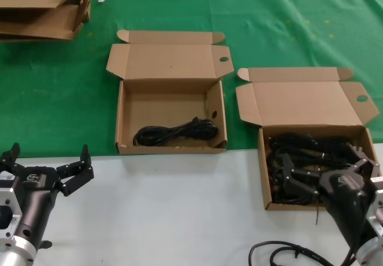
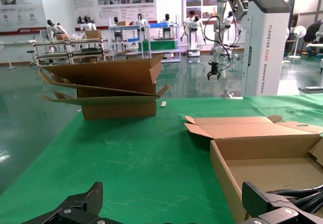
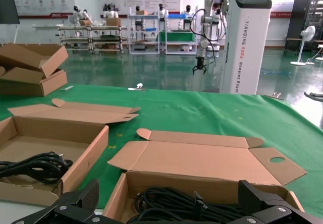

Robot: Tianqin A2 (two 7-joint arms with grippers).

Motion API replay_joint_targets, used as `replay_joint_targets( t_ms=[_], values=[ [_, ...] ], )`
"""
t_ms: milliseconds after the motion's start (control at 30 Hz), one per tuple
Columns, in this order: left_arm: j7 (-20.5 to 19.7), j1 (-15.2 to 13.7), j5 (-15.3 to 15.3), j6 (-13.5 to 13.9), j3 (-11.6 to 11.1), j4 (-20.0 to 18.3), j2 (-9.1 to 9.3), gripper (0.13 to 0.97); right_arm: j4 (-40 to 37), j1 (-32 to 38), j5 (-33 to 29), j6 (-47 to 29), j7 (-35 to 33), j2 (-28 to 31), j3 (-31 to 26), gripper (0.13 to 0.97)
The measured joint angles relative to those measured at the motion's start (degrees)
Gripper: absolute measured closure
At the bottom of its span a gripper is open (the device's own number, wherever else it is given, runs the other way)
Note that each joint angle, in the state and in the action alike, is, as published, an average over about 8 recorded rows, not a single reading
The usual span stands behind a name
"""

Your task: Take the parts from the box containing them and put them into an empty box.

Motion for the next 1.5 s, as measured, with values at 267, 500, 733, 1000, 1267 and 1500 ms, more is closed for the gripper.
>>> replay_joint_targets(
  t_ms=[267, 500, 733, 1000, 1267, 1500],
  values=[
    [0.00, 0.00, 0.00, 0.00, 0.00, 0.00, 0.00, 0.132, 0.00, 0.00, 0.00, 0.00, 0.00, 0.00, 0.00, 0.129],
    [0.00, 0.00, 0.00, 0.00, 0.00, 0.00, 0.00, 0.132, 0.00, 0.00, 0.00, 0.00, 0.00, 0.00, 0.00, 0.129],
    [0.00, 0.00, 0.00, 0.00, 0.00, 0.00, 0.00, 0.132, 0.00, 0.00, 0.00, 0.00, 0.00, 0.00, 0.00, 0.129],
    [0.00, 0.00, 0.00, 0.00, 0.00, 0.00, 0.00, 0.132, 0.00, 0.00, 0.00, 0.00, 0.00, 0.00, 0.00, 0.129],
    [0.00, 0.00, 0.00, 0.00, 0.00, 0.00, 0.00, 0.132, 0.00, 0.00, 0.00, 0.00, 0.00, 0.00, 0.00, 0.129],
    [0.00, 0.00, 0.00, 0.00, 0.00, 0.00, 0.00, 0.132, 0.00, 0.00, 0.00, 0.00, 0.00, 0.00, 0.00, 0.129]
  ],
)
